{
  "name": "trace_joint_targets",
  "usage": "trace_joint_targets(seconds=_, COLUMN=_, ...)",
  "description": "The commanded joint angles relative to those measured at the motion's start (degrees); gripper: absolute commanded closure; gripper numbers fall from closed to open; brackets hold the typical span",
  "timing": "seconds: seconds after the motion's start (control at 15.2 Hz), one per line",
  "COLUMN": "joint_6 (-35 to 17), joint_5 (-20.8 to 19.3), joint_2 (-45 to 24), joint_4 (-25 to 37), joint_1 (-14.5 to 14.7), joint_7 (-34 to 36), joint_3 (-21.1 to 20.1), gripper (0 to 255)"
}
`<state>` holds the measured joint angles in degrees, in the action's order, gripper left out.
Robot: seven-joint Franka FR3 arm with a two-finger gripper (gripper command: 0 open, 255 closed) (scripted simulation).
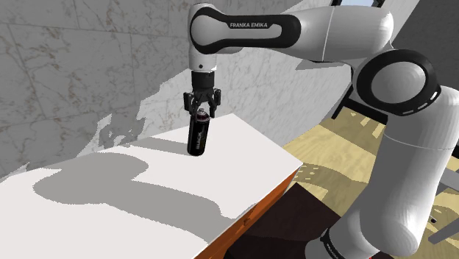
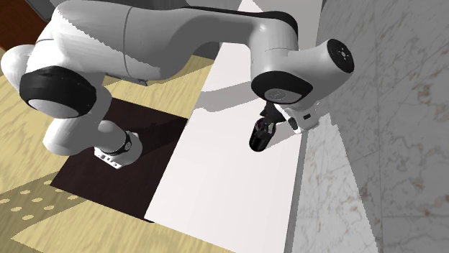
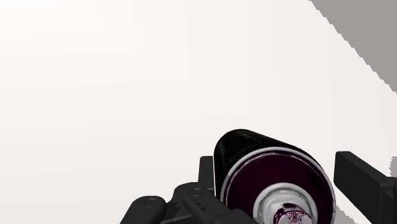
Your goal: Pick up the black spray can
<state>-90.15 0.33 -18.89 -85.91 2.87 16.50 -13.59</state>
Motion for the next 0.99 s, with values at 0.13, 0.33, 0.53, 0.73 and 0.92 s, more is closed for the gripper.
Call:
trace_joint_targets(seconds=0.13, joint_6=0.0, joint_5=0.0, joint_2=-0.1, joint_4=0.0, joint_1=0.0, joint_7=0.0, joint_3=0.0, gripper=255)
trace_joint_targets(seconds=0.33, joint_6=1.4, joint_5=0.0, joint_2=0.0, joint_4=1.3, joint_1=0.0, joint_7=0.1, joint_3=0.0, gripper=255)
trace_joint_targets(seconds=0.53, joint_6=3.8, joint_5=0.0, joint_2=0.0, joint_4=3.7, joint_1=0.1, joint_7=0.2, joint_3=-0.1, gripper=255)
trace_joint_targets(seconds=0.73, joint_6=6.1, joint_5=0.0, joint_2=-0.2, joint_4=6.2, joint_1=0.2, joint_7=0.4, joint_3=-0.1, gripper=255)
trace_joint_targets(seconds=0.92, joint_6=8.6, joint_5=0.0, joint_2=-0.5, joint_4=9.0, joint_1=0.3, joint_7=0.5, joint_3=-0.2, gripper=255)
